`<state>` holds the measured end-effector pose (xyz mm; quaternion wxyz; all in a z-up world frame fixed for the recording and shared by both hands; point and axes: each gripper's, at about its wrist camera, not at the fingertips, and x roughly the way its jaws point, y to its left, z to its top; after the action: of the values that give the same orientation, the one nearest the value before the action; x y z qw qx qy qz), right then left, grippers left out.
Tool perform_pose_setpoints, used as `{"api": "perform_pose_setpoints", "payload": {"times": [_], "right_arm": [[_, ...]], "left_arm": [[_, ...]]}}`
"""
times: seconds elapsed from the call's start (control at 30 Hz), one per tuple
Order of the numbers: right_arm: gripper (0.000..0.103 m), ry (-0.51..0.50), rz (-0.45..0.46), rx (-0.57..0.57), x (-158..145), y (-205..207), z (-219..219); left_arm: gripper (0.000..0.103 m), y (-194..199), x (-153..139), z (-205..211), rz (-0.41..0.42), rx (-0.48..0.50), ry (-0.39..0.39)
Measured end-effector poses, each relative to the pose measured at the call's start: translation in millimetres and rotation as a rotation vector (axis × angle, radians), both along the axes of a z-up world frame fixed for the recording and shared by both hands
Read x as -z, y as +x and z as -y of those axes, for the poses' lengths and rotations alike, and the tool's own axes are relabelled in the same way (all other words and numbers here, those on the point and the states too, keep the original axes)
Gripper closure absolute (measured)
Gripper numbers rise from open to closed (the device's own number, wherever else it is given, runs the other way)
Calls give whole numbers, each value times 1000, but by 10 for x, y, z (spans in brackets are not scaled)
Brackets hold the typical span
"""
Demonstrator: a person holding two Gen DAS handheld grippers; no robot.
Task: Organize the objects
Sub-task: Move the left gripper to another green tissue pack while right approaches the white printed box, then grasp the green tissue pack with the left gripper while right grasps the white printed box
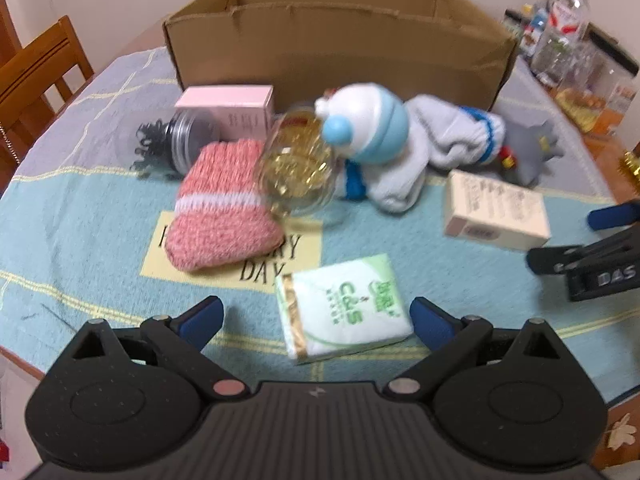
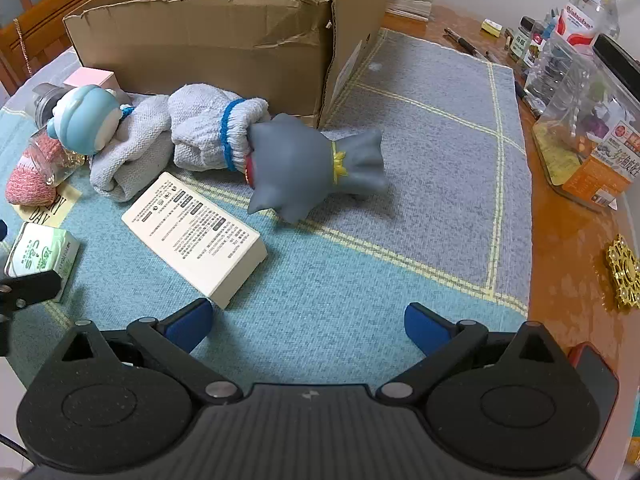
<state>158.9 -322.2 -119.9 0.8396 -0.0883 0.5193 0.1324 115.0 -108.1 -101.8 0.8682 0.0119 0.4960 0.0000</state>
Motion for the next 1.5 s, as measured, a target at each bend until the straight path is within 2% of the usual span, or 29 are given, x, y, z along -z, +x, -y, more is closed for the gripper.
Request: {"api": "perform_pose_setpoints", "payload": {"times": [0.17, 0.3, 0.4, 0.47, 0.6, 0.77, 0.97, 1.13, 1.5], "right_arm": [[0, 4, 11, -2, 4, -43, 8], [0, 10, 22, 1, 8, -85, 27], [0, 14, 34, 2, 12, -123, 42], [0, 14, 37, 4, 12, -142, 48], [0, 14, 40, 11, 11, -171, 54], [0, 8, 27, 55, -5, -81, -8], [0, 12, 8, 68, -38, -127, -127], [0, 67, 2, 47, -99, -206, -318], [0, 107, -7, 79, -76, -10, -708]], "left_arm": [[4, -42, 52, -133, -8, -51, 18], [4, -83, 40, -209, 19, -43, 27], [8, -86, 37, -202, 33, -24, -1], [17, -66, 36, -168, 35, -8, -19], [21, -50, 43, -147, 60, 22, -24], [39, -26, 2, -187, 63, 89, -26], [39, -35, 2, -346, 43, 158, -29], [39, -70, -11, -476, 22, 195, -16], [39, -118, -30, -825, 5, 197, -22]]}}
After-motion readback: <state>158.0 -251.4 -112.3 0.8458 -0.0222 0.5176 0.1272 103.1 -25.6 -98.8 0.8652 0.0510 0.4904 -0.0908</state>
